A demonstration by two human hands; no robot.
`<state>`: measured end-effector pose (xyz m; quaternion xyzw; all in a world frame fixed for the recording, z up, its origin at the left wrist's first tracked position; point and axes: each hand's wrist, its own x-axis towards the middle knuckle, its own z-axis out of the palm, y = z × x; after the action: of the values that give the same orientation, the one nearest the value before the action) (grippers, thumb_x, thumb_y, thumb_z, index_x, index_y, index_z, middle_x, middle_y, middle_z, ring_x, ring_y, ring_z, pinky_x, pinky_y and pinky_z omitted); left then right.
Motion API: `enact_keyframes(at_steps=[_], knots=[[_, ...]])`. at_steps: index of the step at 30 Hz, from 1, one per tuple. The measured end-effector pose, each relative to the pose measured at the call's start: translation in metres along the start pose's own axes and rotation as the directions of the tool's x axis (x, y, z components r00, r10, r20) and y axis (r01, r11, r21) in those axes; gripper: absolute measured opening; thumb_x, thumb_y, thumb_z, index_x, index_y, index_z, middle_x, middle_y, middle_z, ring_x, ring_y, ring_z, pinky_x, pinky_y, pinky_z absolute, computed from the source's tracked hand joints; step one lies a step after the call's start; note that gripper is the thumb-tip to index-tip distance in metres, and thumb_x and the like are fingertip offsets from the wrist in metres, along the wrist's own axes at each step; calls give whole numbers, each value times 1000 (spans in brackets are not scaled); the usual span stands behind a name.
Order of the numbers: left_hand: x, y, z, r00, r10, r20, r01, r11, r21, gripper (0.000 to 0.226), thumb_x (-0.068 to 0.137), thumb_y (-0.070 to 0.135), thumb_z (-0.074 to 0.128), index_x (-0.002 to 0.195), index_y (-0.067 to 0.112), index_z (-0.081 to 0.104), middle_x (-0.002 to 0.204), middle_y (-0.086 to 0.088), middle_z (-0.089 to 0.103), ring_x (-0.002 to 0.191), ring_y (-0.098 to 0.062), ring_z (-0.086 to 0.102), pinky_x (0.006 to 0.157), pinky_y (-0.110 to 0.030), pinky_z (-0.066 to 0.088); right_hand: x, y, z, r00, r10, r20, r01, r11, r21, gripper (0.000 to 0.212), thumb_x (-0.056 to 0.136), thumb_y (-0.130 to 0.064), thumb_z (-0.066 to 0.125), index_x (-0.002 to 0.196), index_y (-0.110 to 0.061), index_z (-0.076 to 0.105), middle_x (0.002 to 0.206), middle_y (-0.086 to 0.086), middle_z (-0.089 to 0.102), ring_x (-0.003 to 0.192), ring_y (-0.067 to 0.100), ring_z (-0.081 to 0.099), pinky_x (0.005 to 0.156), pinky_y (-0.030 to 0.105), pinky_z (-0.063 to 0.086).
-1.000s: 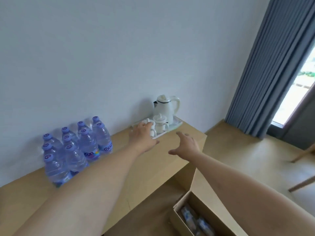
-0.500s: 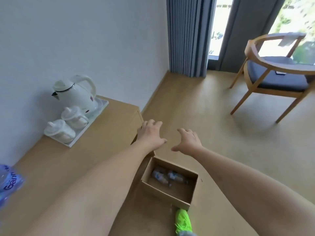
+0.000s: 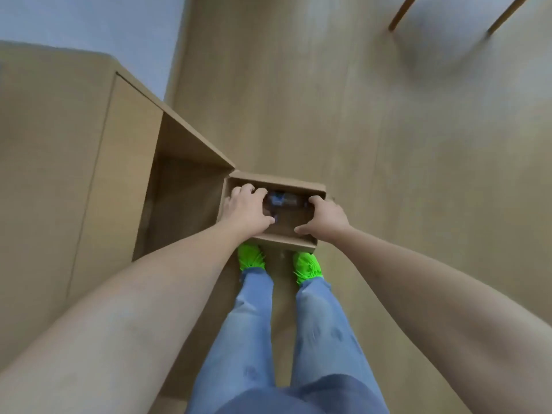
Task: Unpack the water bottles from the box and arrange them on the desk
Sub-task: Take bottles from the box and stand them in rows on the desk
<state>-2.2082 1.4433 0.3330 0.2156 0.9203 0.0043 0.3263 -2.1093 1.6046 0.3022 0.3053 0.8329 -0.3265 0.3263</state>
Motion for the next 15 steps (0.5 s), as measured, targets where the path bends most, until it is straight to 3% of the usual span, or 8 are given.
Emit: enact_keyframes(at_steps=[7,12,15], knots=[[108,-61,149,989,-9,146,9,1000,2,64,77,53,68,133,28,48,141,-5,42,133,-27,32,104,-44,37,129,40,126,985,130,112,-129,991,-18,90,68,-44,83,141,-17,39,127,13,53,119,33,51,92,40,48],[202,-108,252,984,18,175,-40,991,125,67,78,54,66,136,28,45,149,-7,33,140,-30,22,111,-52,26,243,62,203,983,155,95,-154,988,-19,84,69,-45,81,137,-15,42,124,13,53,117,33,52,91,40,48],[257,-129,300,992,27,120,-49,982,181,70,74,51,70,134,23,47,143,-8,39,135,-31,28,111,-50,27,310,74,240,991,130,18,-130,991,-34,76,73,-39,80,135,-14,44,125,14,54,117,34,52,92,41,48]])
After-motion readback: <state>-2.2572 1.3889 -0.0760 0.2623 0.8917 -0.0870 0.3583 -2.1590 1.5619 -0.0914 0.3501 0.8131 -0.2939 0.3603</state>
